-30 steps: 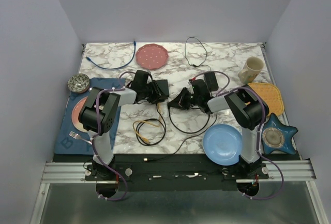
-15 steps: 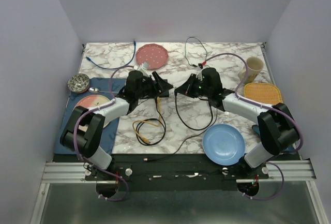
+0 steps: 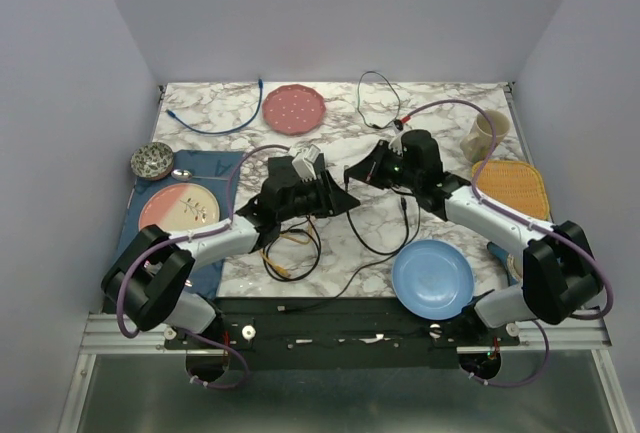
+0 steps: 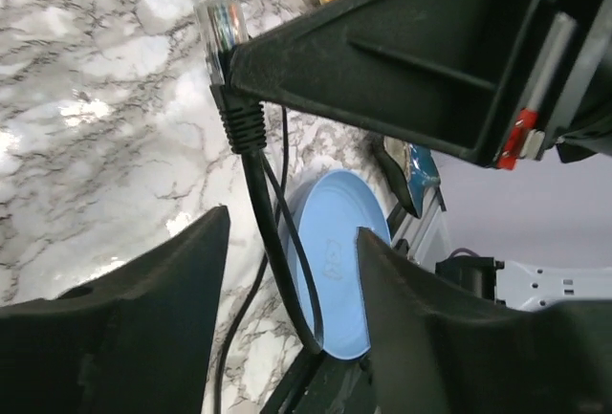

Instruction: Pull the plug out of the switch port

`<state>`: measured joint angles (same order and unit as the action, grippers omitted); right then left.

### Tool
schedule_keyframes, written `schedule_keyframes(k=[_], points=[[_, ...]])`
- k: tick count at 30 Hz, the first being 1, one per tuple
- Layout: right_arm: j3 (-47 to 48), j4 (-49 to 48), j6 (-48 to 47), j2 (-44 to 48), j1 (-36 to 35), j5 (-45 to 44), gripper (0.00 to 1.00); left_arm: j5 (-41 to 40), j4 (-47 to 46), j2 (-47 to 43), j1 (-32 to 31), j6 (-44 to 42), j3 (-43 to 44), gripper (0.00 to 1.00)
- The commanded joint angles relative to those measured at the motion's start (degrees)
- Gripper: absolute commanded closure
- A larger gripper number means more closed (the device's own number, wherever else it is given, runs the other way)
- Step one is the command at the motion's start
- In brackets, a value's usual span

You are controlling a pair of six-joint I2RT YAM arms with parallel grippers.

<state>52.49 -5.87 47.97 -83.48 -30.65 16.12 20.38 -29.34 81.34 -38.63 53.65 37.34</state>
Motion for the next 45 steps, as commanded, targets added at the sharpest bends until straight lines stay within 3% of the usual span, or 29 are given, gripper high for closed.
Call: schedule_keyframes(k=[1,4,5,6,8,9,11,15,20,26,31,34,36,37,38,41,45], points=[[-2.6,1.8,-0.1,3.7,-0.2,-1.7,0.99,-1.3,-1.5,1.1,-2.2,-2.6,-1.1,0.5],[-3.4,2.2,-0.6,5.7,-0.2,-2.1,0.99,-1.4,-2.2,1.4,-2.4,-1.9,-2.7,0.64],[-3.6,2.3,-0.8,6.1,-0.2,-2.2,0.99,-1.6,-2.2,0.8,-2.4,-1.9,-2.9,0.75],[-3.8,2.5,-1.0,7.3,-0.2,-2.4,0.98,-2.3,-1.9,0.1,-2.4,-2.3,-2.9,0.8],[-4.1,3.1,-2.1,8.5,-0.2,-3.0,0.86,-3.2,0.7,-2.0,-2.3,-3.5,-1.8,0.9],[-4.1,4.2,-2.3,9.4,-0.2,-3.5,0.72,-3.8,2.3,-2.8,-2.4,-5.6,-1.0,0.93],[-4.8,5.3,-3.3,13.1,-0.2,-6.4,0.63,-6.0,8.1,-5.4,-2.2,-8.0,2.6,0.97],[-6.2,8.9,-4.9,21.9,-0.2,-12.3,0.53,-9.9,15.6,-8.7,-0.9,-12.4,8.7,1.0],[-8.5,10.8,-5.5,34.5,-0.2,-20.4,0.51,-10.5,21.9,-9.5,7.9,-13.4,17.7,1.0],[-10.8,11.6,-6.7,37.4,-0.2,-18.9,0.51,-11.4,24.6,-4.5,21.6,-11.6,30.5,1.0],[-12.7,11.7,-6.4,35.1,-0.2,-17.2,0.52,-17.3,26.8,4.0,30.4,-9.9,42.6,0.99],[-12.6,11.6,-6.7,32.5,-0.2,-16.7,0.52,-21.4,33.4,11.9,35.5,-5.8,49.6,0.96],[-11.9,11.7,-7.4,31.5,-0.2,-16.7,0.53,-22.4,37.4,17.7,37.8,-3.3,52.4,0.87],[-11.6,11.7,-7.7,30.8,-0.2,-16.6,0.53,-22.1,38.6,19.3,39.8,-2.6,53.7,0.8],[-11.4,11.6,-8.1,29.8,-0.2,-16.4,0.53,-21.5,39.3,21.7,40.5,-1.6,54.2,0.62],[-10.6,11.0,-8.5,27.7,-0.2,-16.5,0.53,-21.4,39.7,24.1,41.4,-2.5,55.0,0.34],[-10.6,9.5,-8.7,26.0,-0.2,-14.2,0.53,-21.2,40.1,23.5,41.4,-3.6,54.9,0.24]])
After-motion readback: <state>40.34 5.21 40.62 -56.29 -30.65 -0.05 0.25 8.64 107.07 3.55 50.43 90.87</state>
